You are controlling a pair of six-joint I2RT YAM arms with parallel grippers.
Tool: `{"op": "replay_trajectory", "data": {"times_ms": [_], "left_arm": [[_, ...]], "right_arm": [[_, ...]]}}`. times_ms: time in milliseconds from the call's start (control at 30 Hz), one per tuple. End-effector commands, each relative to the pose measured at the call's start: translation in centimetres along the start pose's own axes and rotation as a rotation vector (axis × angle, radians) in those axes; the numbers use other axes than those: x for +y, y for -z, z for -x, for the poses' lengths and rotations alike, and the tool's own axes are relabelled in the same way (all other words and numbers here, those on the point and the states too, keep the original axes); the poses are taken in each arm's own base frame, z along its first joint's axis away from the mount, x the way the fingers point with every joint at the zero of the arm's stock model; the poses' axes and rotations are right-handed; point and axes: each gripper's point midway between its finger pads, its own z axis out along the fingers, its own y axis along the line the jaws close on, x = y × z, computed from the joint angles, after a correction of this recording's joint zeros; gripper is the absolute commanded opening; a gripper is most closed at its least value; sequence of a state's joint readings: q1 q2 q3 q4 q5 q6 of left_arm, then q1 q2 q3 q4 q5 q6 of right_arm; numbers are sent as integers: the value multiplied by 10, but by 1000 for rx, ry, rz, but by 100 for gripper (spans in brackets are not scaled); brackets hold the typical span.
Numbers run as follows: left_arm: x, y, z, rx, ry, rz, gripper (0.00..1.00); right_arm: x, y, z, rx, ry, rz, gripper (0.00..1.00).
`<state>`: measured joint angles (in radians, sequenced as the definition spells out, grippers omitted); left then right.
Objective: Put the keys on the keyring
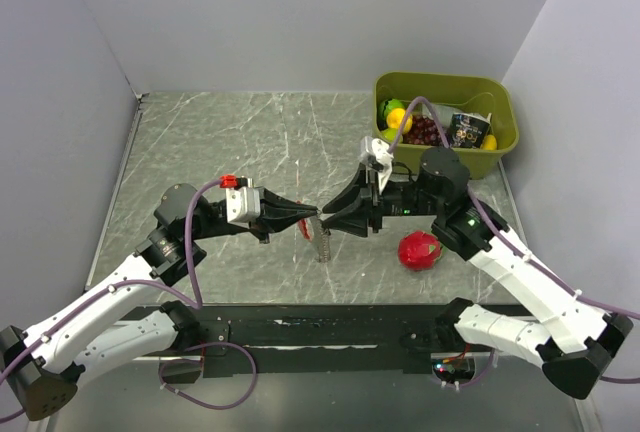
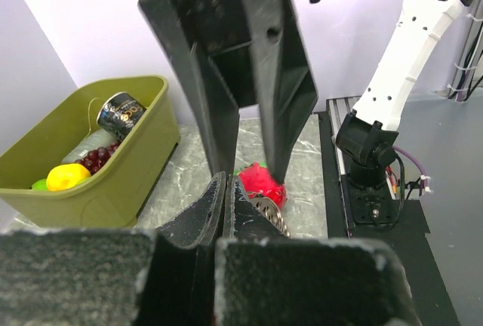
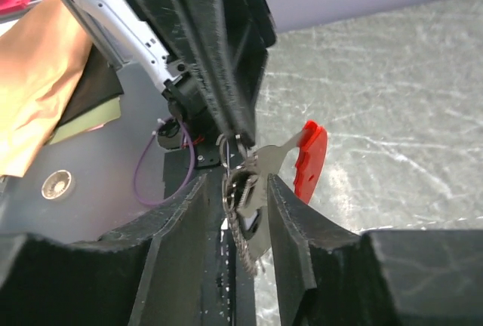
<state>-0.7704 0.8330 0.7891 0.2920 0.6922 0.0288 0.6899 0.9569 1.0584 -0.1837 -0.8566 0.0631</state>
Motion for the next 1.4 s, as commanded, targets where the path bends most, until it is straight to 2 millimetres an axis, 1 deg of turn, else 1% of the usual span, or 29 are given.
{"op": "replay_trajectory", "data": {"times_ms": [0,233,333,367,467,567,767,900,967,1000,1033,1067,1100,1133,1167,1200,1233,1267,1300,1333,1367], "left_arm": [[-4,-2,19,-62,-33,-22,1],[-4,-1,18,-58,-34,-21,1],[-5,-1,19,-61,-33,-30,1],[-6,-1,19,-61,-31,-32,1],[-6,-2,19,-61,-32,-36,1],[-7,-2,19,-61,-30,-44,1],[-9,0,18,-55,-25,-44,1],[-5,1,17,-38,-24,-20,1],[-4,3,19,-13,-28,-9,17],[0,4,24,-13,-35,11,24],[1,5,26,-4,-41,19,38],[2,7,23,24,-22,30,45],[4,7,30,33,-20,38,49],[6,7,29,58,-34,35,53],[3,10,16,129,6,29,55],[7,8,20,149,6,28,57],[7,7,18,176,-7,11,58],[6,8,14,208,5,2,59],[5,7,6,258,35,-14,59],[5,8,1,290,26,-32,57],[2,7,-3,311,38,-59,56]], "right_arm": [[0,-7,12,-39,20,1,42],[-3,-11,17,-60,14,-7,32],[-4,-13,16,-60,8,-11,23],[-5,-13,15,-57,3,-10,16],[-6,-14,14,-52,-5,-15,6],[-9,-15,12,-47,-18,-28,0],[-12,-16,14,-42,-28,-40,0],[-15,-14,12,-30,-21,-61,0],[-15,-13,10,-8,-8,-67,0],[-15,-12,10,0,-1,-68,0],[-15,-11,9,14,5,-70,0],[-15,-9,8,44,13,-73,0],[-16,-7,6,66,29,-75,0],[-20,-8,1,98,24,-80,0],[-20,-7,10,106,77,-83,0],[-19,-2,-5,176,37,-85,0],[-22,-4,-11,213,26,-82,0],[-21,-1,-8,230,51,-74,0],[-18,2,-16,267,27,-63,0],[-18,1,-22,295,10,-51,0],[-16,2,-22,306,22,-36,0]]}}
